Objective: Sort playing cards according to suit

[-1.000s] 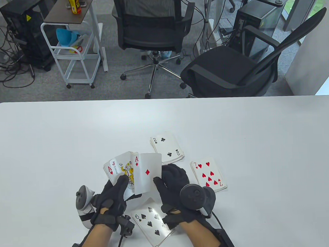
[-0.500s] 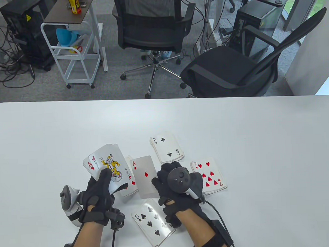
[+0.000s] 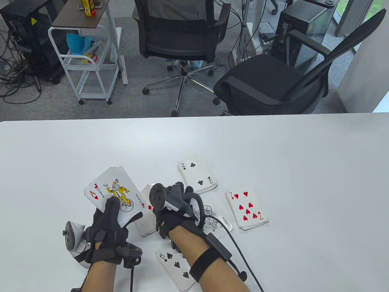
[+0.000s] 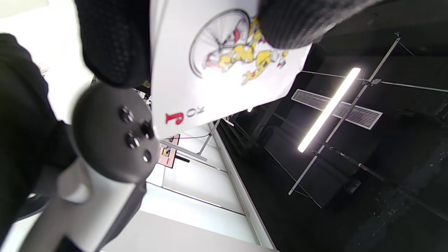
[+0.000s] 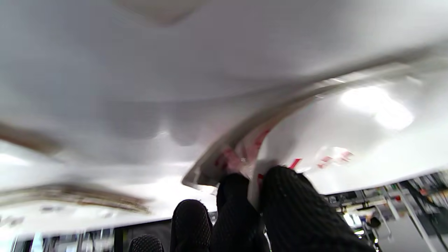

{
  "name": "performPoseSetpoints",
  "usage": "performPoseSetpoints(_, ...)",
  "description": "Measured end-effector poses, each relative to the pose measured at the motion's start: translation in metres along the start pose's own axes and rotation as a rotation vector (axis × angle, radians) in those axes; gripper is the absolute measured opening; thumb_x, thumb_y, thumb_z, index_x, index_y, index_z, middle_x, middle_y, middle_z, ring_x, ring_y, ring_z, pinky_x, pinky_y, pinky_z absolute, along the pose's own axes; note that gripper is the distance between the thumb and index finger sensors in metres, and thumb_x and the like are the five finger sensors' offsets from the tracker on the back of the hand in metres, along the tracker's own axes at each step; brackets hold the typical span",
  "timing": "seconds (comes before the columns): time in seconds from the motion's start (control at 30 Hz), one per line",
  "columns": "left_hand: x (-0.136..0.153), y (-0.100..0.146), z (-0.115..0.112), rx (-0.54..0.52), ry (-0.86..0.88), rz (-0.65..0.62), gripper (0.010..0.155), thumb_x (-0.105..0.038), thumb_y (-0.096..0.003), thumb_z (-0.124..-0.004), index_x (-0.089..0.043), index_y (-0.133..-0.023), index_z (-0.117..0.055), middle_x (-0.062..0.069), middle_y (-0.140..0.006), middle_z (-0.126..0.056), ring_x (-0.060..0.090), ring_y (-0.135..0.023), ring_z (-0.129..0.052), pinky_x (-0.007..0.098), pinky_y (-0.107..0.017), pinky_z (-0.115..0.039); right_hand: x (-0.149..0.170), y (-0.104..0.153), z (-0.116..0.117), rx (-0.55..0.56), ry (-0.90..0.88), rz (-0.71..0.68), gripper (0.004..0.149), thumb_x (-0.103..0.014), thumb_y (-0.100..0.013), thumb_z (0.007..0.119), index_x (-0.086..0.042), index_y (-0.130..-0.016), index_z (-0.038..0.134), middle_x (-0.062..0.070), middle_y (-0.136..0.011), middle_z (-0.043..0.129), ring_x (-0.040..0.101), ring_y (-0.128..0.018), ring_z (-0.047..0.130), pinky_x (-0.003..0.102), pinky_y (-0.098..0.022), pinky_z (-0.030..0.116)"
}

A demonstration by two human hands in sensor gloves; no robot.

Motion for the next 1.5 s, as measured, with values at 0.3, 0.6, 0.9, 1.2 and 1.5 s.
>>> performPoseSetpoints(0.3, 0.006, 0.002, -0.008, 0.024, -0.026, 0.018, 0.051, -0.051, -0.0583, -0.076, -0.025, -0.101, -0.068, -0.002, -0.095, -0.088, 0.027, -0.079, -0.098, 0.04, -0.05, -0.093, 0.046, 0.04, -0.037, 0.205, -0.235, -0.036, 0.046, -0.048, -0.055, 0.085, -0.009, -0.079, 0.081, 0.023, -0.107, 0.057, 0.055, -0.102, 0.034, 0.075, -0.066, 0.028)
performPoseSetpoints(0.6, 0.032, 0.005, -0.031, 0.111, -0.134, 0.109, 0.051, -0.051, -0.0583, -0.076, -0.024, -0.102, -0.069, -0.001, -0.095, -0.088, 0.027, -0.078, -0.098, 0.04, -0.05, -0.093, 0.108, 0.104, -0.057, 0.448, -0.497, -0.054, 0.046, -0.048, -0.057, 0.078, -0.008, -0.079, 0.083, 0.024, -0.106, 0.059, 0.056, -0.102, 0.036, 0.076, -0.065, 0.028)
performPoseSetpoints(0.9, 0.05, 0.008, -0.035, 0.153, -0.227, 0.182, 0.051, -0.05, -0.0583, -0.076, -0.024, -0.102, -0.069, 0.0, -0.095, -0.088, 0.028, -0.078, -0.098, 0.04, -0.05, -0.093, 0.116, 0.119, -0.06, 0.556, -0.657, -0.133, 0.047, -0.048, -0.057, 0.076, -0.009, -0.081, 0.083, 0.022, -0.105, 0.062, 0.055, -0.101, 0.041, 0.075, -0.065, 0.03)
performPoseSetpoints(1.2, 0.058, 0.011, -0.043, 0.186, -0.266, 0.2, 0.051, -0.05, -0.058, -0.077, -0.024, -0.101, -0.069, -0.001, -0.095, -0.088, 0.028, -0.078, -0.099, 0.041, -0.05, -0.093, 0.096, 0.118, -0.052, 0.481, -0.616, -0.177, 0.051, -0.05, -0.057, 0.077, -0.009, -0.086, 0.079, 0.023, -0.107, 0.059, 0.055, -0.101, 0.04, 0.075, -0.065, 0.03)
performPoseSetpoints(1.5, 0.067, 0.012, -0.046, 0.207, -0.22, 0.243, 0.05, -0.047, -0.0575, -0.081, -0.025, -0.101, -0.07, -0.001, -0.094, -0.089, 0.027, -0.078, -0.1, 0.04, -0.05, -0.094, 0.076, 0.114, -0.038, 0.362, -0.555, -0.216, 0.059, -0.055, -0.055, 0.08, -0.008, -0.09, 0.071, 0.024, -0.109, 0.054, 0.055, -0.102, 0.037, 0.076, -0.066, 0.03)
Point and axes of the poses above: the tracker on the back of each hand, its own x axis roughly to the little-finger side, its own y axis roughly from the fingertips to the wrist, z = x × y, the point moved 3 cm from there along -y, roughly from the wrist to the fingertips
